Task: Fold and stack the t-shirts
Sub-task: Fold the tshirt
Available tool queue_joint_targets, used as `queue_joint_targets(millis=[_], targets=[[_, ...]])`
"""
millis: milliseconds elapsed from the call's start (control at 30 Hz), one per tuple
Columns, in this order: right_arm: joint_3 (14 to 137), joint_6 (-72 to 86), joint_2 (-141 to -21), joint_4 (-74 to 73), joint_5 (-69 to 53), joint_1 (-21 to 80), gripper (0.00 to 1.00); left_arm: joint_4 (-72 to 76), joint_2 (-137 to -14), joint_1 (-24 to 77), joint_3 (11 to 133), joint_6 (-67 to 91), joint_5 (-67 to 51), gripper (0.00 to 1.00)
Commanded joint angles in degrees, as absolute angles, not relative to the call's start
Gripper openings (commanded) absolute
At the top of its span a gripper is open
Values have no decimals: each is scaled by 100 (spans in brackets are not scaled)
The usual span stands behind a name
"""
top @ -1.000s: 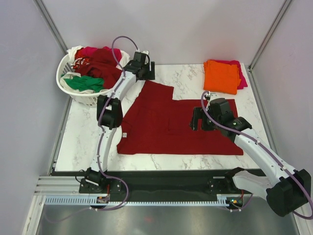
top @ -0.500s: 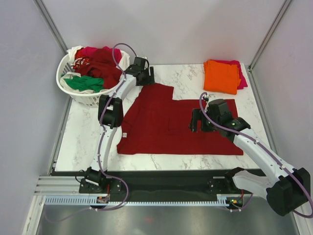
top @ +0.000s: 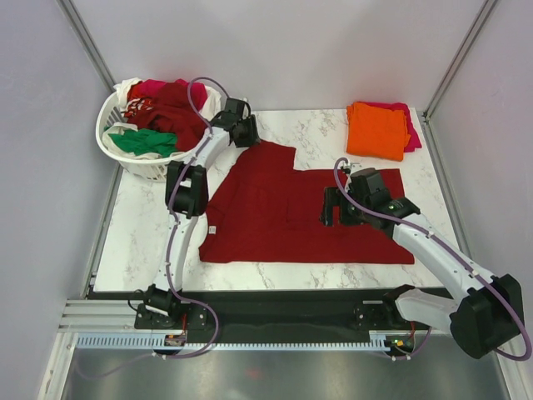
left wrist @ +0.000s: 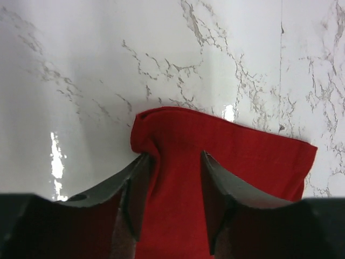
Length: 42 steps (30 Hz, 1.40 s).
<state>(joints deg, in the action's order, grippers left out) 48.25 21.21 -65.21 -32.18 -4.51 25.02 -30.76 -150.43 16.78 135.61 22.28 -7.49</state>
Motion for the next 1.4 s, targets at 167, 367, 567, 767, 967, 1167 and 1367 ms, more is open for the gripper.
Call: queue_joint_targets(millis=[167, 367, 567, 767, 967, 1167, 1367], targets=[[4922, 2048, -6504, -3094, -431, 2531, 96, -3691, -15513, 2074, 13781, 2522, -1020, 33], [4843, 2039, -6486, -3024, -369, 2523, 96, -3691, -15355, 2083, 13650, 2610, -1011, 2], [5018, 2450, -6548, -3076, 516, 2461, 97, -3691, -14593, 2083, 13466, 2321, -809, 2], [4791, 3110, -6915, -2464, 1083, 1409, 98, -3683, -13720, 2074, 12815, 1882, -307, 2], [5332, 3323, -8389, -1679, 448, -113, 93, -3683, -13518, 2083, 12569, 1951, -763, 2], [6221, 3322, -10052, -1276, 397, -1071, 86, -3683, -13281, 2092, 12261, 2004, -949, 2], [7380, 3235, -10643, -1449, 263, -1266, 85, -3683, -13219, 2127, 12173, 2118, -1142, 2]])
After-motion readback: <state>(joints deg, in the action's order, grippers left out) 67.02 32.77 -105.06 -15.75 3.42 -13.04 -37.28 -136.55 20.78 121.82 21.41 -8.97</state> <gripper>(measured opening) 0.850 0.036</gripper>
